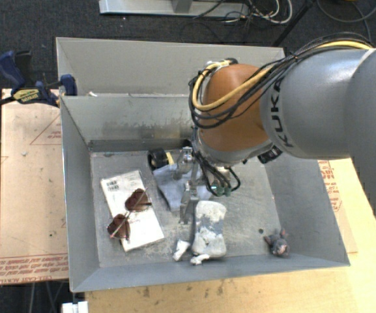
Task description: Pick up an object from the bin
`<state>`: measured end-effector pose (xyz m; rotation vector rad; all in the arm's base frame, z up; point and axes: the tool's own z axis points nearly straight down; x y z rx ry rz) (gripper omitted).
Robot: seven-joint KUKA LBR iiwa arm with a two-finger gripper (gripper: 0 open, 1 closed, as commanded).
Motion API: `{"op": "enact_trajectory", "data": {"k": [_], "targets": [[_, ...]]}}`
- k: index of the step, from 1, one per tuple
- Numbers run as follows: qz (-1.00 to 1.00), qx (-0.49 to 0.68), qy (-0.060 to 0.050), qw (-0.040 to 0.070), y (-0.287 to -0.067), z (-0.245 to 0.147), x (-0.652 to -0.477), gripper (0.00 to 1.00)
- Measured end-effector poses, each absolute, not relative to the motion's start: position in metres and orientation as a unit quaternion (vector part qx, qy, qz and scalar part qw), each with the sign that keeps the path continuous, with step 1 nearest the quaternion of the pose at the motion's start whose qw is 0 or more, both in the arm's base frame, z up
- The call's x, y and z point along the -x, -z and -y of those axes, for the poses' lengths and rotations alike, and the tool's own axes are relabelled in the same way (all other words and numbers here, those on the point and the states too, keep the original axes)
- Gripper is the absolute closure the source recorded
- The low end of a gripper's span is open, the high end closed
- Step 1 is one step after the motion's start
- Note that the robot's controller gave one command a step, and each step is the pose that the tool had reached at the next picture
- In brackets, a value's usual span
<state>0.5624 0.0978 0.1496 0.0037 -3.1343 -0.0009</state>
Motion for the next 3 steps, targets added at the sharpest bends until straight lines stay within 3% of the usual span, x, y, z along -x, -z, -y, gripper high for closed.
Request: {"op": "enact_trajectory", "data": {"k": [1, 3], "targets": [[1.0, 0.0, 0.001, 0.0, -0.154, -0.097, -0.564, 0.0], [0.994, -0.11, 0.001, -0.004, -0.102, -0.084, -0.605, 0.0]]}}
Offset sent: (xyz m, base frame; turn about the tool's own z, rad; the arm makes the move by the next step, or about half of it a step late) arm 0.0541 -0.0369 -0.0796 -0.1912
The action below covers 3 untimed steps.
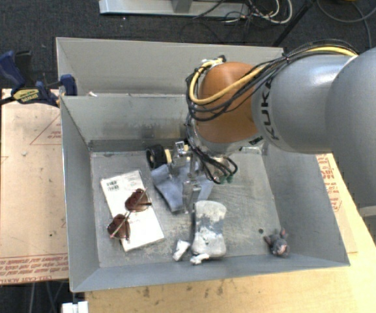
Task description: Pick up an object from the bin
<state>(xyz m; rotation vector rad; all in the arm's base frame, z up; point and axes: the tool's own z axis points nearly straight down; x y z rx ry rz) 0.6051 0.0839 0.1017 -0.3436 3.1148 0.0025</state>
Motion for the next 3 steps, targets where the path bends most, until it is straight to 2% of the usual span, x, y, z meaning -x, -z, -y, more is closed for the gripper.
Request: {"op": "enact_trajectory", "data": {"k": [1, 2, 3], "targets": [[-0.992, 0.128, -0.001, 0.001, -0.099, -0.083, -0.602, 1.0], [-0.992, 0.128, -0.001, 0.001, -0.099, -0.083, -0.602, 1.0], [-0.991, 0.13, -0.001, -0.002, -0.148, -0.087, -0.596, 1.0]]}}
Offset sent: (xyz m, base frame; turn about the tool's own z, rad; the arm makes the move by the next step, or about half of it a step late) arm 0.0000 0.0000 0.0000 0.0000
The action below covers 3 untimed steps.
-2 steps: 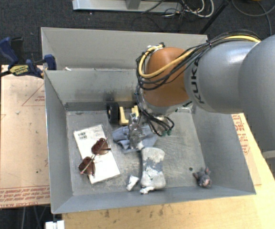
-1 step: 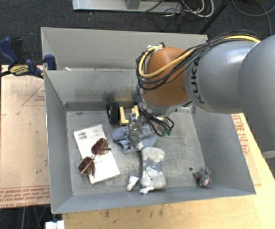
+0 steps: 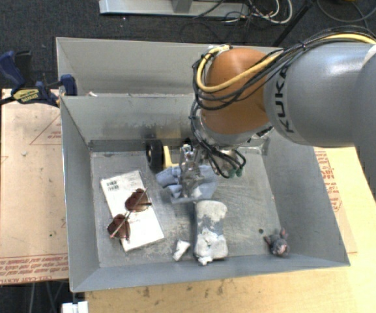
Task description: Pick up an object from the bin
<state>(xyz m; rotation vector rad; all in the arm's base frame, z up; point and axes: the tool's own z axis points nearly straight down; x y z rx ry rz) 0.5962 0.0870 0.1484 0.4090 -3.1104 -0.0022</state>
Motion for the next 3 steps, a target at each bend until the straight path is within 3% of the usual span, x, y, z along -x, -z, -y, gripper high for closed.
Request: {"op": "enact_trajectory", "data": {"k": [1, 2, 3], "targets": [[0.991, -0.133, 0.001, -0.006, -0.168, -0.083, -0.608, 1.0], [0.991, -0.133, 0.001, 0.002, -0.193, -0.073, -0.616, 1.0], [0.99, -0.141, 0.0, -0.009, -0.187, -0.074, -0.622, 1.0]]}}
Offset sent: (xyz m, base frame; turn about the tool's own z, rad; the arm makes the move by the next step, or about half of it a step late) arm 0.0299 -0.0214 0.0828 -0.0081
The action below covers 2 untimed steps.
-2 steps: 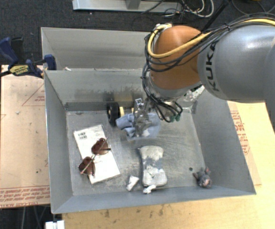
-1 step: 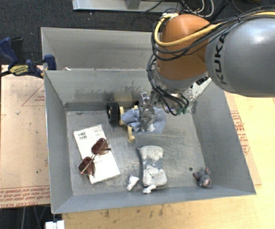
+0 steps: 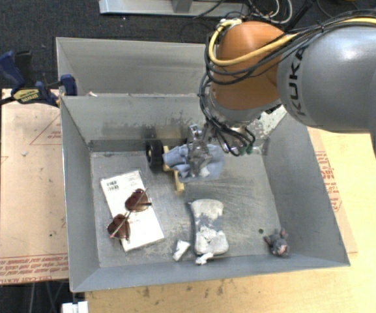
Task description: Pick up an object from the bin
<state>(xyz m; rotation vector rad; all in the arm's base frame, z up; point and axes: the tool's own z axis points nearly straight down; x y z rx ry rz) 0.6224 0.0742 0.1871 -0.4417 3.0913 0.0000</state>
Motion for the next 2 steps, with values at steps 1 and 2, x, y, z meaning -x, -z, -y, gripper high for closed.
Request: {"op": "enact_trajectory", "data": {"k": [1, 2], "targets": [[-0.99, 0.142, -0.001, -0.007, -0.196, -0.069, -0.601, 1.0], [-0.99, 0.14, -0.001, 0.001, -0.263, -0.055, -0.609, 1.0]]}}
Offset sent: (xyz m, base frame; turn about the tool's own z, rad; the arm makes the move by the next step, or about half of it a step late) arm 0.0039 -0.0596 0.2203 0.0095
